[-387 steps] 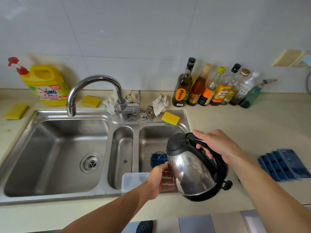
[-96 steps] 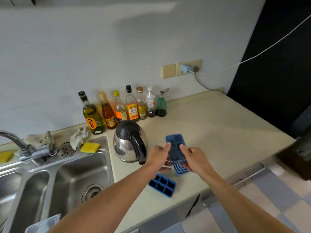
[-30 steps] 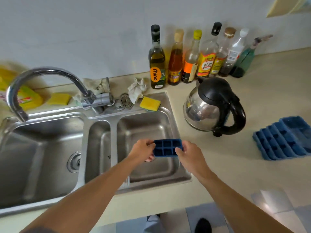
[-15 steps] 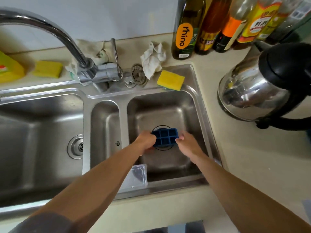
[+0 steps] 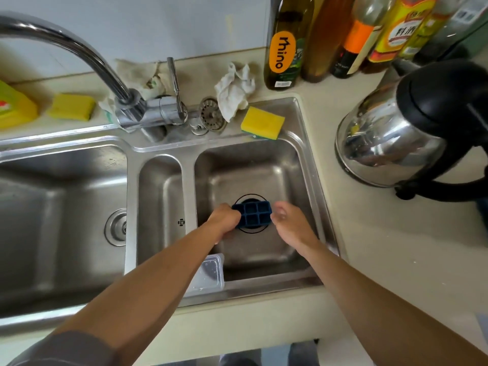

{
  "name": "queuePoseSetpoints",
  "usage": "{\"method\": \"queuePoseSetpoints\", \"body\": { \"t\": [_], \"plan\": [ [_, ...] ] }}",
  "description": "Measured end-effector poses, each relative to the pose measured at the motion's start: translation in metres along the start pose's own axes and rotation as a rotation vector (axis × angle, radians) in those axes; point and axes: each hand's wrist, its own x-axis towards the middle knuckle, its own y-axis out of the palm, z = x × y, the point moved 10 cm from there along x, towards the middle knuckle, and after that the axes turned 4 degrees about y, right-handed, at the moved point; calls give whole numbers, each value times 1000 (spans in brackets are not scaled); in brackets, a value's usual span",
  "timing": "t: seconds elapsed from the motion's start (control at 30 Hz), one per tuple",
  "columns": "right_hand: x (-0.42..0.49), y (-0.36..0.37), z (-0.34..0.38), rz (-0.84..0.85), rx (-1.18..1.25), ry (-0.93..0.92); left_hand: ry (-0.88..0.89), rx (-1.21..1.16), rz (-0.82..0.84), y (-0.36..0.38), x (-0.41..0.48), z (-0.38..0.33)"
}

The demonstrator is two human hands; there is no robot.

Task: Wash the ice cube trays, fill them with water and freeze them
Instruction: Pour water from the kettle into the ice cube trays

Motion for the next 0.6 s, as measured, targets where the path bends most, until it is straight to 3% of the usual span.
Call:
{"method": "queuePoseSetpoints", "body": {
  "t": [0.17,0.23,0.43,0.53,0.6],
  "plan": [
    [-58,-65,33,-108,121,-174,32,-59,-111,-12,-40,-24],
    [-91,-105,49,-190,203,-265,79,-183,-151,-14,-60,-41],
    [-192,-244,74,-523,333,-517,212,-505,-68,18,-129,-101],
    [-215,-303,57,-777,366,-519,314,-510,-72,30,-156,-128],
    [-203,-326,38,-835,356,-408,372,-472,-45,41,-171,-141]
  ]
}}
